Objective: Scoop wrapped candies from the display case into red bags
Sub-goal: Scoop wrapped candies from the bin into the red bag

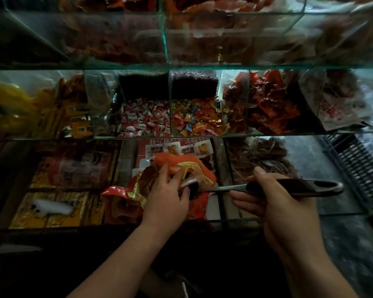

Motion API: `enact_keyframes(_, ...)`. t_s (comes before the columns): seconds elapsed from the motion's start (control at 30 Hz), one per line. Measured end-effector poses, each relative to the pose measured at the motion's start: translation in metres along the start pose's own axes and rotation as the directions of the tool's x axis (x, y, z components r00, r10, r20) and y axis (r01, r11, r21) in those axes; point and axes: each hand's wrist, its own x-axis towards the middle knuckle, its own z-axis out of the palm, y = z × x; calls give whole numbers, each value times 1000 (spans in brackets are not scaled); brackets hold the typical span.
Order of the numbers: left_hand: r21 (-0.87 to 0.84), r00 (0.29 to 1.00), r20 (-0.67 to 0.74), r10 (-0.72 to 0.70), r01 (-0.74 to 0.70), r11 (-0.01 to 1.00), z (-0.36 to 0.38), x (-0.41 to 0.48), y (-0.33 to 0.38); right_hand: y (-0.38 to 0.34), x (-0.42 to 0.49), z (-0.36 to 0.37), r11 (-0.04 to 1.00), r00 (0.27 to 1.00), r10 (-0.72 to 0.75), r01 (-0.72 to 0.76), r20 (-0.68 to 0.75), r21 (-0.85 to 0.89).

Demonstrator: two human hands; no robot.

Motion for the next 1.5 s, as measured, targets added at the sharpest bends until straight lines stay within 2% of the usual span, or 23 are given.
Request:
enact_keyframes(0.17,-8,1000,-13,10,-10,1000,-7,-2,6,-6,-3,-4,1000,1000,-5,5,0,4)
enact_keyframes(0.4,7,973,-190,128,-129,992,-35,2,25,-27,-3,-7,994,998,-47,44,35,100)
enact_keyframes(0.67,44,948,-233,215,-211,976,-53,59,48,-44,20,8,979,998,-58,51,31,199)
enact_keyframes(0.87,99,943,-151,296,-284,954,-56,127,72,-53,45,20,944,984,-172,177,-44,279)
enact_keyframes(1.0,152,965,-47,257,-247,957,-58,165,85,-47,74,39,923,980,-180,196,-80,330)
enact_keyframes(1.07,148,981,-17,195,-190,971,-59,175,92,-38,85,53,936,964,-261,266,-56,231)
enact_keyframes(1.1,122,986,-14,166,-163,979,-59,176,94,-34,91,58,921,925,-378,379,-26,86)
enact_keyframes(1.13,78,990,-16,139,-138,987,-59,173,95,-30,95,61,846,852,-521,524,56,-96)
enact_keyframes(1.17,22,993,-25,117,-117,993,-59,168,94,-26,100,62,710,757,-630,652,174,-268)
enact_keyframes(1.2,-32,994,-38,103,-104,994,-59,160,92,-24,105,62,555,662,-686,744,301,-371)
enact_keyframes(1.23,-74,994,-56,96,-100,992,-60,151,88,-23,107,62,452,616,-680,779,397,-434)
enact_keyframes(1.3,-149,991,-94,95,-109,983,-63,131,79,-21,110,63,351,591,-627,796,507,-493)
enact_keyframes(1.37,-205,986,-137,92,-119,972,-67,109,70,-23,100,60,286,573,-608,804,550,-522)
enact_keyframes(1.43,-222,984,-166,73,-109,969,-71,88,59,-25,83,53,294,546,-655,821,522,-490)
enact_keyframes(1.5,-248,981,-185,52,-98,964,-74,69,45,-24,62,44,369,579,-678,801,452,-472)
